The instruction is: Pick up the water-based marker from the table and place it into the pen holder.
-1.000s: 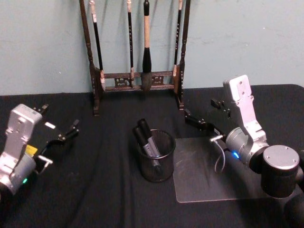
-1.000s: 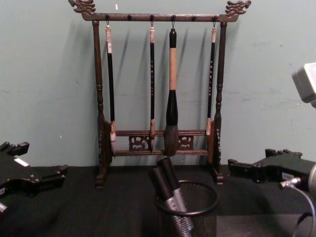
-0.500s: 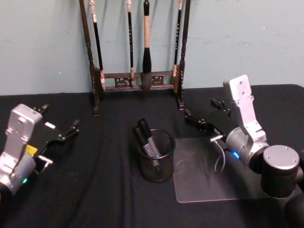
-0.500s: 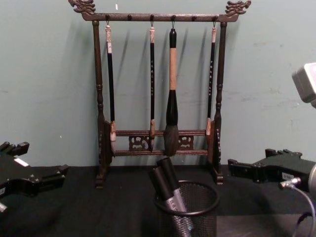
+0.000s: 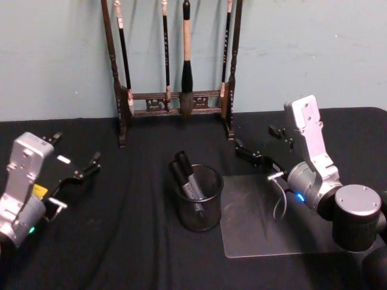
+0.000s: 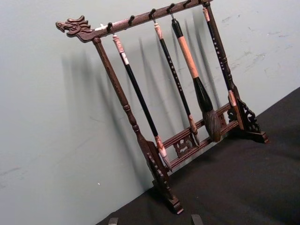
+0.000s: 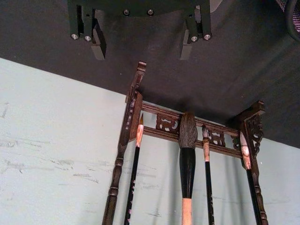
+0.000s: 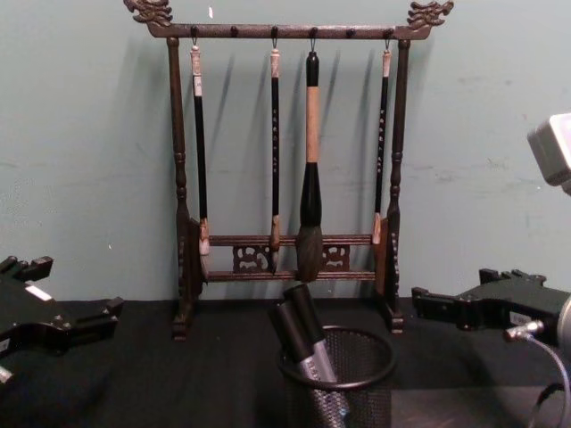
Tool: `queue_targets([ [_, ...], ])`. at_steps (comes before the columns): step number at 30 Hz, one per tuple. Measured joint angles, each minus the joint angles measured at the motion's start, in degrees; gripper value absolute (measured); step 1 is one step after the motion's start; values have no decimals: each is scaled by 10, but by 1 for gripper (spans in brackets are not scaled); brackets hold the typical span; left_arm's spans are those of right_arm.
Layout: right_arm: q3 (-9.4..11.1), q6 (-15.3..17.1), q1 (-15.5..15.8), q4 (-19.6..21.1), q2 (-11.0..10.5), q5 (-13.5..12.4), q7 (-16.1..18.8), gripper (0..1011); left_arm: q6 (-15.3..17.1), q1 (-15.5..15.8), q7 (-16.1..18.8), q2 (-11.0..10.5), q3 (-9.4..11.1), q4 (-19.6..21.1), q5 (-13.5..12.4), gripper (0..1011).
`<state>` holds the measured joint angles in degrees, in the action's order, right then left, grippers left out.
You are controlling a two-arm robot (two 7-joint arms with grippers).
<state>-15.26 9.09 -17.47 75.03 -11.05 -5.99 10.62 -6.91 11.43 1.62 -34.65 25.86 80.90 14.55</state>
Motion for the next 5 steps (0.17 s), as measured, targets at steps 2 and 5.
queue_targets([
  [2, 0, 0, 0, 0, 0, 0, 0, 1002, 0, 0, 0, 0, 0, 0, 0, 1009],
  [5, 0, 0, 0, 0, 0, 0, 0, 1002, 0, 0, 0, 0, 0, 0, 0, 1009],
])
